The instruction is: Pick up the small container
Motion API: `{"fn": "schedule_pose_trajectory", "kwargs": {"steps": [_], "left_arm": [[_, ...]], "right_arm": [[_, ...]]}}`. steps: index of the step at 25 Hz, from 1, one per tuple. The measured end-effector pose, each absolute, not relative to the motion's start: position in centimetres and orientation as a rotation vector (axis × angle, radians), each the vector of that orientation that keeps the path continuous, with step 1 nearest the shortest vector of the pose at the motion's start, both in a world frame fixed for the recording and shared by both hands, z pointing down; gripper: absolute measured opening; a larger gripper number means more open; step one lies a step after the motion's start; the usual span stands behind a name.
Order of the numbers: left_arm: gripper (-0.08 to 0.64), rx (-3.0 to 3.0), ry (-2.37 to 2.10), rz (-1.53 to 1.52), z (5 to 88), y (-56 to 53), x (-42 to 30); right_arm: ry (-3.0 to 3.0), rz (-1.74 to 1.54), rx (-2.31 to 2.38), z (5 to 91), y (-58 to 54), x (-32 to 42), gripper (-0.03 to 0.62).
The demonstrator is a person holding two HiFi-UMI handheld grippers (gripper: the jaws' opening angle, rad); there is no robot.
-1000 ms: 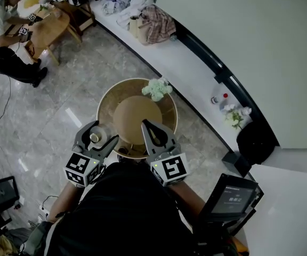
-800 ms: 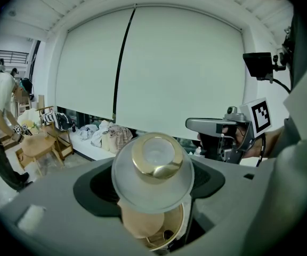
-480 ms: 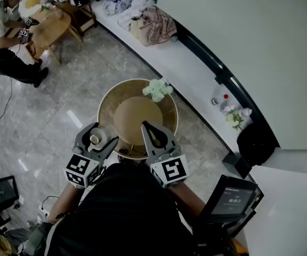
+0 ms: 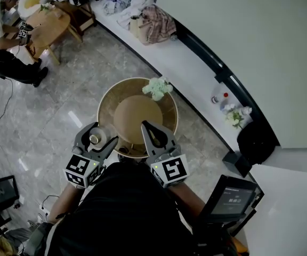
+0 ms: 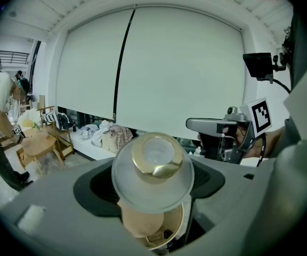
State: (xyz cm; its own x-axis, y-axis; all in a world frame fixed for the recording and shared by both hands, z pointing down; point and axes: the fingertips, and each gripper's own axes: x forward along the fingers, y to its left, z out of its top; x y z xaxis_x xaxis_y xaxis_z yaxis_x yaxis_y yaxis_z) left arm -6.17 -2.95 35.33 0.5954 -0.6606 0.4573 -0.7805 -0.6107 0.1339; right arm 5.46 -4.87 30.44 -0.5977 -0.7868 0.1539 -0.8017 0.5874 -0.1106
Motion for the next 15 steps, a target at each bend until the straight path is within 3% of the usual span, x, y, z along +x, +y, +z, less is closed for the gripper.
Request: {"fn": "schedule_pose_trajectory", "kwargs": {"steps": [15], "left_arm": [[0.342, 2.501, -1.174, 0.53, 35.48, -2.73, -6.73]], "right_arm": [[-2.715, 0.256, 1.371, 30.57, -4.69, 5.09, 0.006]]}}
